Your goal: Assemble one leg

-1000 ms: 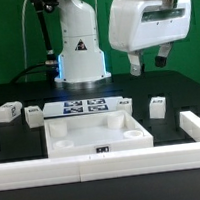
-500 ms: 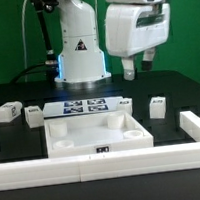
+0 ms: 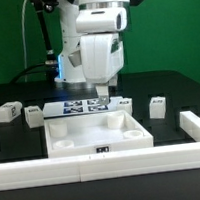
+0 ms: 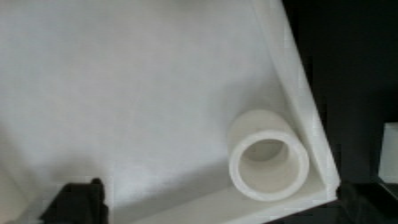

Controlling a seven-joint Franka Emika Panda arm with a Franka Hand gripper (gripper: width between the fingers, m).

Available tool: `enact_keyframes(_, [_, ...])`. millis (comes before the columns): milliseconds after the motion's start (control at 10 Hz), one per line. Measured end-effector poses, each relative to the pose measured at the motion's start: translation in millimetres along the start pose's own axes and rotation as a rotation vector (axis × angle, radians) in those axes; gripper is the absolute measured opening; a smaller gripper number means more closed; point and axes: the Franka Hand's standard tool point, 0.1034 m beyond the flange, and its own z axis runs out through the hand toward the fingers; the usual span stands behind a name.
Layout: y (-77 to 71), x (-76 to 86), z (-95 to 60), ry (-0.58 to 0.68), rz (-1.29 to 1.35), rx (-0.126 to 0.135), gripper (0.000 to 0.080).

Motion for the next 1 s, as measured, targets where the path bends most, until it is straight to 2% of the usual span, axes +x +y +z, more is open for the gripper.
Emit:
enact_keyframes(300, [-0.8,-0.1,1.1,0.001,-0.021,-0.001,0.065])
enact_keyframes(500, [-8.4,-4.9,10.2,0.017,-0.206,-0.046,0.065])
enact_keyframes(700, [-18.6,-11.7,20.9,0.018,-0.29,-0.06,0.065])
enact_keyframes(900, [-26.2,-19.0,27.9,0.022,-0.298,-0.065,0.065])
enact_keyframes(1000, [-27.8,-24.8,31.5,0.017,-0.289,-0.058,0.065])
